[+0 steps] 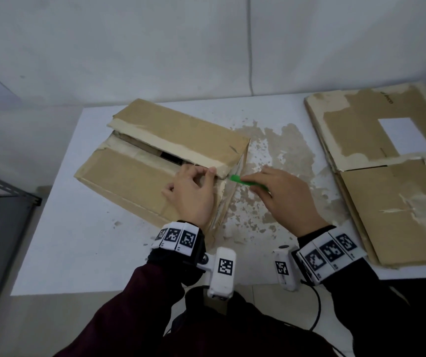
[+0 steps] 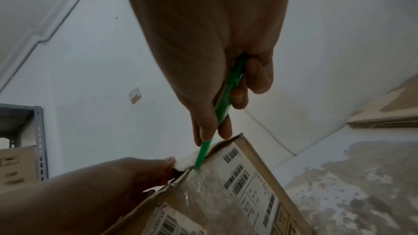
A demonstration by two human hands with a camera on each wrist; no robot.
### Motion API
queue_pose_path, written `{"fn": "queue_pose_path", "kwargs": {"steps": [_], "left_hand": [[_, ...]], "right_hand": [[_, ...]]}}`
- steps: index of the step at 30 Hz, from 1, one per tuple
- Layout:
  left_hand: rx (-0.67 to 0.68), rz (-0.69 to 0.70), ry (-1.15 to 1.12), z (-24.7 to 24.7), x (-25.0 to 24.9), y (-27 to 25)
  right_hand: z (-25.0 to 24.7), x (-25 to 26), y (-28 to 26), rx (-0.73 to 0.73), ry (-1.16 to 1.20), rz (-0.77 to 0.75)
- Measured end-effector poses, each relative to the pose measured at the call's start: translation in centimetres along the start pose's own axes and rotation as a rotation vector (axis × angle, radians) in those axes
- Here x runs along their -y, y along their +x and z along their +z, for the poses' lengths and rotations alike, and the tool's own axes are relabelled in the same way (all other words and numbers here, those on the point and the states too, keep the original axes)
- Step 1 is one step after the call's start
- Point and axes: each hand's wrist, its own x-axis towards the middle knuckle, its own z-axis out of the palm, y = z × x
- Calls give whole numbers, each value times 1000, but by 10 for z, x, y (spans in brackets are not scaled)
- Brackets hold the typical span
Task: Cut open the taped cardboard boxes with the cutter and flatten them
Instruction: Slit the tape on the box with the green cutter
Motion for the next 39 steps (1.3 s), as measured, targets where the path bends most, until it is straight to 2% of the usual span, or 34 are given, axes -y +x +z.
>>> {"fn": "queue_pose_path", "kwargs": {"steps": [5,8,11,17,19,21,24,28,33,36,39], "left_hand": [[-27,44,-4,2,4,3],[2,30,-47,3,8,7],[3,45,5,4,8,7],[-22,49,38,3,4,9],[5,38,21,2,4,7],[20,23,-25,0,7,5],[18,-35,-130,1,11,11],[-8,-98,-248,5,6,15],[-22,-122,-290,0,3,12],[-19,-106,-287,0,2,10],[-21,-76,-274,0,5,11]], "right_hand": [[13,3,5,-41,46,69],[14,-1,0,-47,1,-14],[16,-2,5,-47,-3,-17],[30,8,15,-103,16,102],[29,4,23,-186,-10,194],[20,-11,34,-169,-36,282],[6,-33,31,-81,59,214],[6,-25,3,-42,272,89],[24,-18,-2,-37,238,-26],[27,-17,0,-89,133,10],[29,-21,-3,-112,184,104]]}}
